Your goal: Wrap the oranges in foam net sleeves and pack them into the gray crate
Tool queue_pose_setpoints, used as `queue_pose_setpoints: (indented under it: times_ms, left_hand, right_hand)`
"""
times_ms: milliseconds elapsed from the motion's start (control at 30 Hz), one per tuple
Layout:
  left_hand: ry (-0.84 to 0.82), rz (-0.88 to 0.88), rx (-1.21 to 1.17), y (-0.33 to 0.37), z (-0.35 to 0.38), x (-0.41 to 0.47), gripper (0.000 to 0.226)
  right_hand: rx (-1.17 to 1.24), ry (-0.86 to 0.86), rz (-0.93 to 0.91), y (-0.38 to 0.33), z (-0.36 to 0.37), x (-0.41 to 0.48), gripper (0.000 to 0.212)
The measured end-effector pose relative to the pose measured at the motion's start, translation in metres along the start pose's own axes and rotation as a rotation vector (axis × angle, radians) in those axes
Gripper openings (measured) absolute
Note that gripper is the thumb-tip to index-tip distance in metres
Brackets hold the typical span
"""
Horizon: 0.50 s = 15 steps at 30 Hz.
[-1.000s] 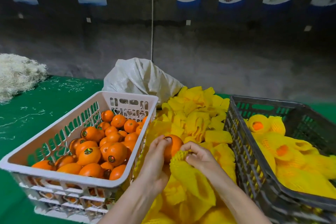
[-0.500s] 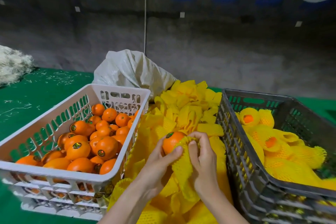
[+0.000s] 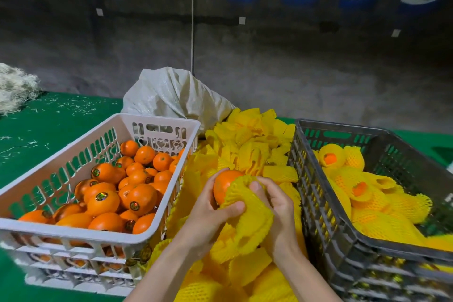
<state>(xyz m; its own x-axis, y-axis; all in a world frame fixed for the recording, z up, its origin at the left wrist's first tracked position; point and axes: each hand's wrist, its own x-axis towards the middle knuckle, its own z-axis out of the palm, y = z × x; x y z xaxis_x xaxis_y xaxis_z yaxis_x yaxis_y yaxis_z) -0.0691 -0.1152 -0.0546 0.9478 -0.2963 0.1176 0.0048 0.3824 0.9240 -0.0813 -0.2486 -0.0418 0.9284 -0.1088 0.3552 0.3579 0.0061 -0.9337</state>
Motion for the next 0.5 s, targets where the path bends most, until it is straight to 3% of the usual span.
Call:
queue_pose_setpoints:
  times_ms: [167, 300, 400, 500]
  left_hand:
    - [-0.033, -0.026, 0.161, 0.008, -0.011, 0.005, 0.08]
    - [-0.064, -0.017, 0.167, 0.01, -0.009, 0.005, 0.067]
    - [-0.002, -0.006, -0.061, 0.004, 0.006, 0.002, 0.056]
    - [0.114, -0.093, -0.454, -0.006, 0.026, 0.002, 0.028]
  right_hand:
    - [-0.016, -0.12, -0.07, -0.008, -0.01, 0.006, 0.017]
    - [-0.097, -0.048, -0.117, -0.007, -0.01, 0.009, 0.018]
    - [-0.034, 0.085, -0.052, -0.002, -0.002, 0.006, 0.019]
    - [-0.184, 0.19, -0.179, 0.006, 0.008, -0.002, 0.014]
